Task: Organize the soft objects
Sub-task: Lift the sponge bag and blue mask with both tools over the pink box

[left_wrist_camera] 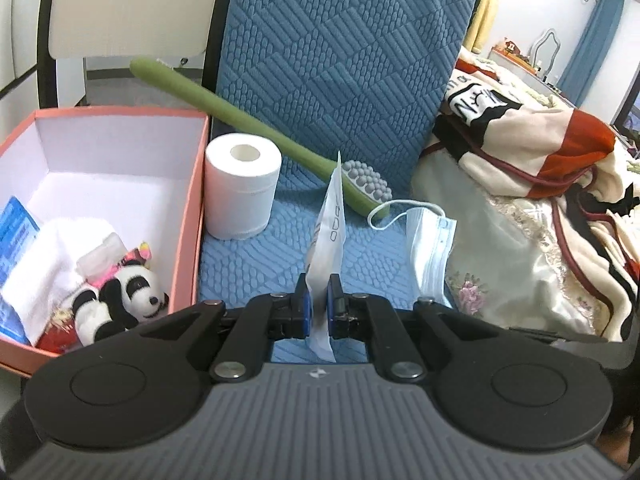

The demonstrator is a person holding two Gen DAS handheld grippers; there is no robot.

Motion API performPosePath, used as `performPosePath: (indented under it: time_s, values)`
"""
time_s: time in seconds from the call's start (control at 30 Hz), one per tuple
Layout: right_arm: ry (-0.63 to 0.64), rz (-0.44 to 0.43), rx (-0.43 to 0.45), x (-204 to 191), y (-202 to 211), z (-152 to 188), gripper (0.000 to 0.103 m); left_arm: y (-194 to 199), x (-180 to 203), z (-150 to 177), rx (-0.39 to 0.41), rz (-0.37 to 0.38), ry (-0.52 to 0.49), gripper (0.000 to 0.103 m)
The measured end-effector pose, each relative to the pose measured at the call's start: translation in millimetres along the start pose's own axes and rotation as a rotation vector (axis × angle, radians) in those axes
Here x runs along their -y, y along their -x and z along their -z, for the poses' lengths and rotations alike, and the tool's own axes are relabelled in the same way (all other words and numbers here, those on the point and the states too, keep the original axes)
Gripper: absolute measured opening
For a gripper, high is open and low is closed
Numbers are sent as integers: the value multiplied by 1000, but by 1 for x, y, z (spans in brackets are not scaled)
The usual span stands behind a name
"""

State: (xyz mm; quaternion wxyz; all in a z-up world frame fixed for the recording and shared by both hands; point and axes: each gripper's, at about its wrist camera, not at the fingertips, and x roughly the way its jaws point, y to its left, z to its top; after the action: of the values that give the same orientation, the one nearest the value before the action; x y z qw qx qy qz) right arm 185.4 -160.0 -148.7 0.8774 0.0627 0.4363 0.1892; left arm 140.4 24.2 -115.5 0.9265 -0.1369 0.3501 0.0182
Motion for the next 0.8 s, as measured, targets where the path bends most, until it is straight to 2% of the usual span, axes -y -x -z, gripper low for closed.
performPosePath:
  time_s: [0.23, 0.47, 0.8]
  values:
    - [22, -29, 42, -15, 19, -20, 9, 27, -9, -25, 53, -35, -28, 9]
    - [59, -72, 115, -40, 42, -49, 9, 59, -29, -57, 127, -53, -10, 9]
    - [114, -129, 218, -86, 64, -90, 9, 91, -67, -95, 192, -90, 26, 9]
